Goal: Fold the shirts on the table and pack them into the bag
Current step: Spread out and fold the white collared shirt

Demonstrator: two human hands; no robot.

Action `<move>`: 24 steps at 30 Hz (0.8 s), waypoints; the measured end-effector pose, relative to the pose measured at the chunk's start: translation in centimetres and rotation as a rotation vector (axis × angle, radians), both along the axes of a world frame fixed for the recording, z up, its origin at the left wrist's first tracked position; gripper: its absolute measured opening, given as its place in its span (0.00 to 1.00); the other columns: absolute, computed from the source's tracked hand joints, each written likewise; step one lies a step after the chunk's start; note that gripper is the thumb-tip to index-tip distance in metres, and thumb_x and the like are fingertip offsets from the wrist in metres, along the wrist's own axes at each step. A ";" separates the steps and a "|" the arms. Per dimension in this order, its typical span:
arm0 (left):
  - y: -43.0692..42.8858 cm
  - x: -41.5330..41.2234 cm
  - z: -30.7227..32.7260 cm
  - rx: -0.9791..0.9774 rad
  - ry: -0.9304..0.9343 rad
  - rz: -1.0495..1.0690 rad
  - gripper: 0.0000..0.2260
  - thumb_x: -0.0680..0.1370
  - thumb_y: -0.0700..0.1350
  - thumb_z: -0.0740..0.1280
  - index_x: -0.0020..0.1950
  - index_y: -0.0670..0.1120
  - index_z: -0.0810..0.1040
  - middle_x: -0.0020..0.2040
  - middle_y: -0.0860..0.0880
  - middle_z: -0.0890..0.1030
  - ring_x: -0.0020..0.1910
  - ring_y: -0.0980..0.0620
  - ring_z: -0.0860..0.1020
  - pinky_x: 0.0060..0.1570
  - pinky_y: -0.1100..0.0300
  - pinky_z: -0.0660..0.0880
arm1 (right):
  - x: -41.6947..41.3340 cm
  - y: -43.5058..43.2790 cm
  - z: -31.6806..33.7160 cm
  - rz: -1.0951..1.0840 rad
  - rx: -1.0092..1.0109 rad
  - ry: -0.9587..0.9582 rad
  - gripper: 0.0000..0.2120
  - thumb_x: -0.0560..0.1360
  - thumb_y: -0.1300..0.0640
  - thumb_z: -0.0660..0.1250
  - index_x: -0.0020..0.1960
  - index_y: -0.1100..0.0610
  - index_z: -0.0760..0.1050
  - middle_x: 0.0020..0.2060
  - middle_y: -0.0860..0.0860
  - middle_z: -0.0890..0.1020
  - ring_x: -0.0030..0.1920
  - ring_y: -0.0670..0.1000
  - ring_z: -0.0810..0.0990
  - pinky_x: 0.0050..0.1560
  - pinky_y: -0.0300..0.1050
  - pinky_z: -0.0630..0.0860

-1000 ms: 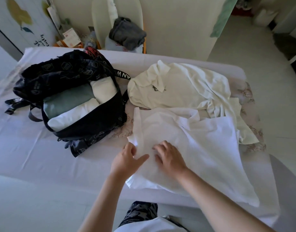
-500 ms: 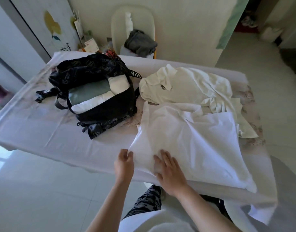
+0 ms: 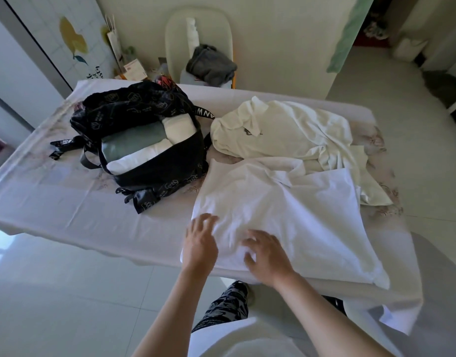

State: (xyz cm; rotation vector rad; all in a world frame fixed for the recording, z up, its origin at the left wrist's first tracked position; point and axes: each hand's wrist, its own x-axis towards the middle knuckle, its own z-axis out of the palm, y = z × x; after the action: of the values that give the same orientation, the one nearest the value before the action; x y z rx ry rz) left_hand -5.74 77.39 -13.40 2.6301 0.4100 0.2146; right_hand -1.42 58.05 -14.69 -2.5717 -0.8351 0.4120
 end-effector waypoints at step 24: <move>-5.6 25.7 -0.2 0.232 0.220 -0.524 0.19 0.77 0.42 0.61 0.68 0.53 0.73 0.65 0.50 0.73 0.65 0.46 0.68 0.63 0.54 0.62 | 24.9 -11.2 1.6 -0.294 -0.382 -0.046 0.28 0.77 0.62 0.62 0.76 0.51 0.64 0.74 0.53 0.67 0.58 0.59 0.80 0.50 0.49 0.76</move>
State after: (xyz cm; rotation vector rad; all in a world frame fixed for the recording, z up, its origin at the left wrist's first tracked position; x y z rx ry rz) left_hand 19.97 71.83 -13.57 2.8872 -0.2585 -0.2115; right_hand 23.44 46.81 -13.09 -3.0066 -0.4081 0.4595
